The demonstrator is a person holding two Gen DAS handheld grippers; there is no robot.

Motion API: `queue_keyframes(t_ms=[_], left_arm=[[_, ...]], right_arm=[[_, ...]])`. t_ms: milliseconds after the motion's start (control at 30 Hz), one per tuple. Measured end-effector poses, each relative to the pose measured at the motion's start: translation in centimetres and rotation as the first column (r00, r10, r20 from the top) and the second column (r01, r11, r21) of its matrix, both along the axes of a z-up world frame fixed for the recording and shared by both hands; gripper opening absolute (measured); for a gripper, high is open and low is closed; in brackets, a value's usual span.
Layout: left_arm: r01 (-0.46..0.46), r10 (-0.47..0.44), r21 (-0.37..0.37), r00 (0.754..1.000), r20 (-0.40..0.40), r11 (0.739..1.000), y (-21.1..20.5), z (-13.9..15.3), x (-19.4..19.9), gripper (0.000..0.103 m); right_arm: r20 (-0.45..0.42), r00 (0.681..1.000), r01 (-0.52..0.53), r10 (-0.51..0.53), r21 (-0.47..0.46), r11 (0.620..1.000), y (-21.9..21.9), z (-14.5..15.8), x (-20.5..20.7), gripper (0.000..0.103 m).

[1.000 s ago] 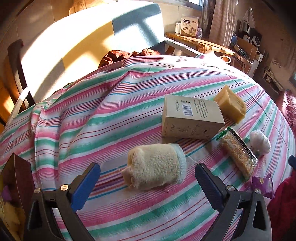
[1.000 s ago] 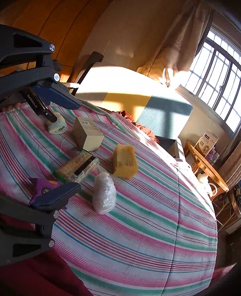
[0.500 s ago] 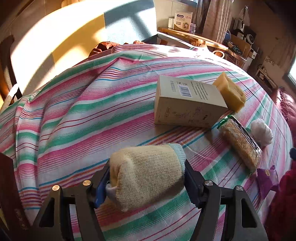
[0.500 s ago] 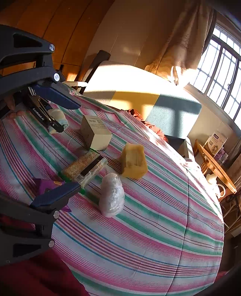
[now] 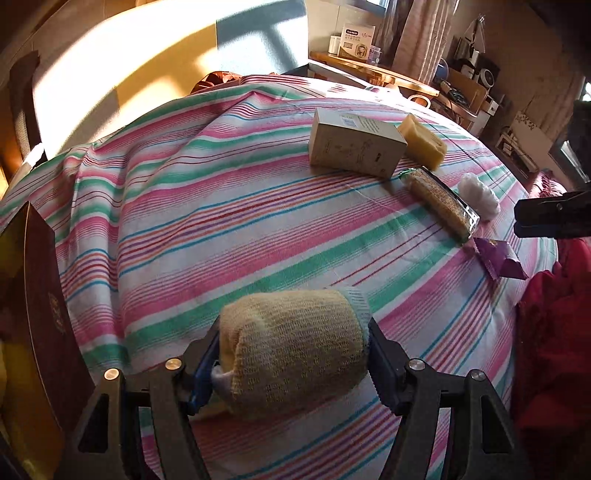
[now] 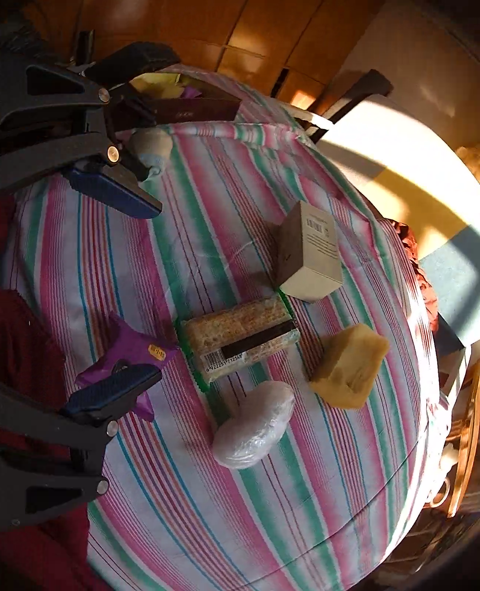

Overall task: Organize objects
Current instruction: 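Grasp the purple candy with the right gripper while the left gripper lifts the roll, then carry the knitted roll into the tray and open the left gripper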

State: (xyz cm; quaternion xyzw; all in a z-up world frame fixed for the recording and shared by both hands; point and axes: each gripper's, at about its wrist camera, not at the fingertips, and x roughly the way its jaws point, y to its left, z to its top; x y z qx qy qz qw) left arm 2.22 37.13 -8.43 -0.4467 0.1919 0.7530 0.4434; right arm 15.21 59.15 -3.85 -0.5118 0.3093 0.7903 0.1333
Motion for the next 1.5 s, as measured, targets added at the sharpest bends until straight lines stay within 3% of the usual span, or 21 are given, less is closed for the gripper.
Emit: queue_keyframes(t_ms=[100,200,367,433,500,533,600,800,967,1167,1233,1367,1500], left_arm=[[0.02,-0.02,0.002,1.0,0.005,1.0,-1.0,0.1,1.0,0.07],[0.026,-0.026,0.006,1.0,0.008,1.0,-1.9,0.1,1.6,0.07],[0.025,-0.026,0.008,0.999,0.019,1.0,-2.7,0.1,1.9,0.07],[0.026,-0.026,0.008,0.999,0.018,1.0,-2.8,0.1,1.9,0.07],[0.023,-0.023,0.01,1.0,0.021,1.0,-3.0,0.0,2.0,0.07],[0.021,-0.021,0.011,1.0,0.021,1.0,-3.0,0.0,2.0,0.07],[0.02,-0.02,0.014,1.0,0.021,1.0,-3.1,0.1,2.0,0.07],[0.016,-0.016,0.025,1.0,0.023,1.0,-3.6,0.3,2.4,0.07],[0.012,-0.014,0.067,1.0,0.024,0.998,-4.8,1.5,2.9,0.07],[0.006,-0.006,0.114,1.0,-0.004,0.993,-6.9,3.8,3.6,0.07],[-0.007,0.008,0.136,1.0,-0.006,0.991,-7.8,4.6,3.4,0.07],[-0.073,0.074,0.169,0.997,-0.001,0.983,-10.7,5.8,2.4,0.07],[-0.163,0.164,0.195,0.986,0.012,0.967,-14.7,6.6,0.9,0.07]], right_arm=[[0.142,0.969,-0.217,0.2,0.113,0.97,-1.3,0.0,-1.3,0.082],[0.298,0.89,-0.406,0.344,0.179,0.896,-2.5,-1.0,-2.1,0.082],[0.454,0.777,-0.562,0.435,0.189,0.805,-3.4,-3.2,-2.9,0.082],[0.488,0.75,-0.588,0.446,0.184,0.788,-3.6,-4.1,-3.2,0.081],[0.514,0.737,-0.591,0.439,0.173,0.788,-3.5,-5.2,-3.2,0.068],[0.533,0.73,-0.592,0.429,0.179,0.786,-3.5,-5.7,-3.1,0.034],[0.527,0.739,-0.582,0.419,0.186,0.792,-3.5,-5.9,-2.7,0.033],[0.391,0.832,-0.498,0.394,0.214,0.84,-4.4,-3.6,-2.6,0.032],[0.275,0.882,-0.436,0.382,0.169,0.884,-6.1,-3.1,-4.4,0.033],[0.214,0.905,-0.393,0.366,0.098,0.914,-8.1,-4.8,-7.4,0.033],[0.193,0.918,-0.371,0.346,0.113,0.922,-9.5,-4.5,-8.7,0.033],[0.133,0.936,-0.343,0.327,0.127,0.931,-9.9,-4.8,-8.9,0.033],[0.126,0.937,-0.343,0.326,0.146,0.928,-9.7,-4.7,-8.6,0.033]])
